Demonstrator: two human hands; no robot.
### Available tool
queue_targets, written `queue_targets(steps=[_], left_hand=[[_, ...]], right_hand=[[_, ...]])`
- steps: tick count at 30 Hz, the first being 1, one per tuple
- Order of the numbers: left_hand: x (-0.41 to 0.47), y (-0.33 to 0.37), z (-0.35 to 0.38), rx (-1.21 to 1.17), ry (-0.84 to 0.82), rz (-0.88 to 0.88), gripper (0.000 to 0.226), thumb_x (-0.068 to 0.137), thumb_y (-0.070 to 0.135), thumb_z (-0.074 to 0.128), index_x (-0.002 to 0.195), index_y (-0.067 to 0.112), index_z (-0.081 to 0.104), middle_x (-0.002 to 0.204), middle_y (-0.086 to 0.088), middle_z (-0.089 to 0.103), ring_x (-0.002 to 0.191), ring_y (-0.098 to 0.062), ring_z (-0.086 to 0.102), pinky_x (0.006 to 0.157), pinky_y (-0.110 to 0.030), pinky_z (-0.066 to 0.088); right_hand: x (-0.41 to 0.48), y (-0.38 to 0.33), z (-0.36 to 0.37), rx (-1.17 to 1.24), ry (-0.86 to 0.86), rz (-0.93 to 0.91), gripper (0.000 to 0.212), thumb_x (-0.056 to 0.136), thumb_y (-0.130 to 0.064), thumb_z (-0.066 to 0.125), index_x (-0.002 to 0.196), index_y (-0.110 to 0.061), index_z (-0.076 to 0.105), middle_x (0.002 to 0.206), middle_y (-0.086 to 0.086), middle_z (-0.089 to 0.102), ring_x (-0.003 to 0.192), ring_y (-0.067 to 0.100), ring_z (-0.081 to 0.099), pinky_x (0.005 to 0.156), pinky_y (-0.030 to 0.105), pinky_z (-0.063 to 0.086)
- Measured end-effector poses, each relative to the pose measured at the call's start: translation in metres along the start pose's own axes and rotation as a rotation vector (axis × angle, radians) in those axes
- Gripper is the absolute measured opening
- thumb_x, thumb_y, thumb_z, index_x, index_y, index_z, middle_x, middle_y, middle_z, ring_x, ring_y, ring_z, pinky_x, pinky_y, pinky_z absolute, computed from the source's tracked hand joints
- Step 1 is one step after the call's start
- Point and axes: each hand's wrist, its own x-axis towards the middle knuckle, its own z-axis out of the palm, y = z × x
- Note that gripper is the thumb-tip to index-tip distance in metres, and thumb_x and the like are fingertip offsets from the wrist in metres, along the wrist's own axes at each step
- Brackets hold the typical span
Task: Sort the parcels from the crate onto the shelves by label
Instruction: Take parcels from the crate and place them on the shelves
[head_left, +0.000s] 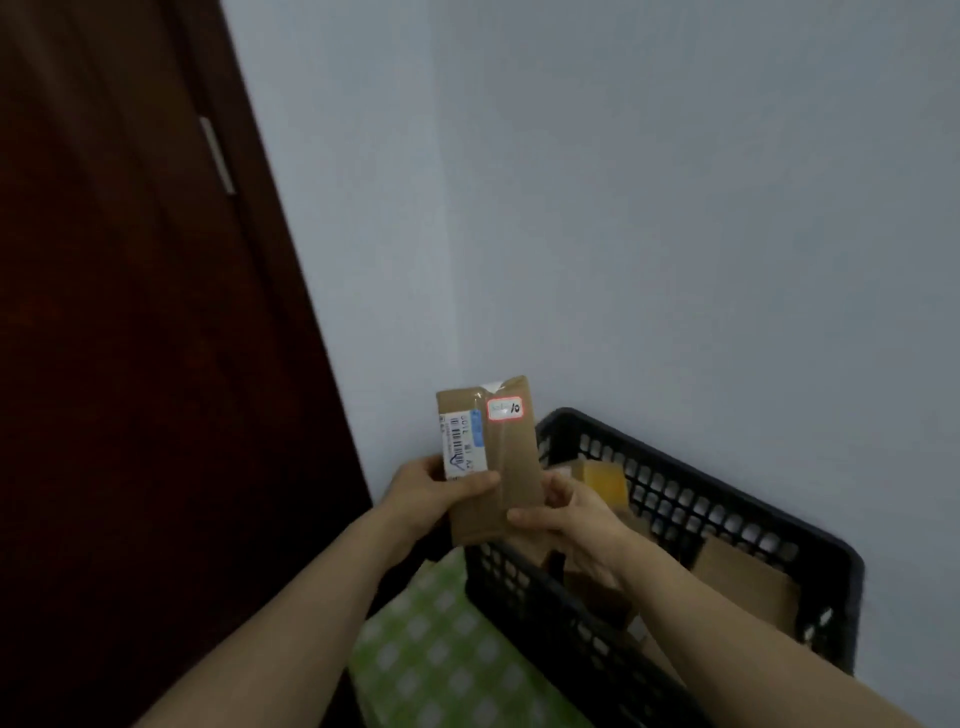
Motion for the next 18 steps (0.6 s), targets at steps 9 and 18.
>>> queue_targets(steps=[9, 18], left_hand=[[-0.142, -0.001, -0.140, -0.028, 0.380, 0.077, 0.043, 0.068, 0.017, 0.083, 0.108, 0.012, 0.067, 0.102, -0.003, 0.074, 0.097, -0.018, 0.069, 0.087, -0.032, 0.055], [-0.273, -0.015, -0.246, -0.050, 0.647, 0.103, 0.063, 0.053, 0.033, 0.088, 0.109, 0.013, 0.067, 0.104, -0.002, 0.073, 0.098, -0.017, 0.069, 0.092, -0.038, 0.054]], right_hand=[[-0.008, -0.018, 0.177, -0.283, -0.321, -0.174, 0.037, 0.075, -0.015, 0.079, 0.109, -0.016, 0.065, 0.101, 0.002, 0.072, 0.094, 0.015, 0.069, 0.081, 0.028, 0.057], [-0.046, -0.003, 0.344, -0.421, -0.568, -0.249, 0.071, 0.065, -0.021, 0.087, 0.125, -0.013, 0.048, 0.109, -0.003, 0.064, 0.095, 0.007, 0.065, 0.067, 0.016, 0.054]])
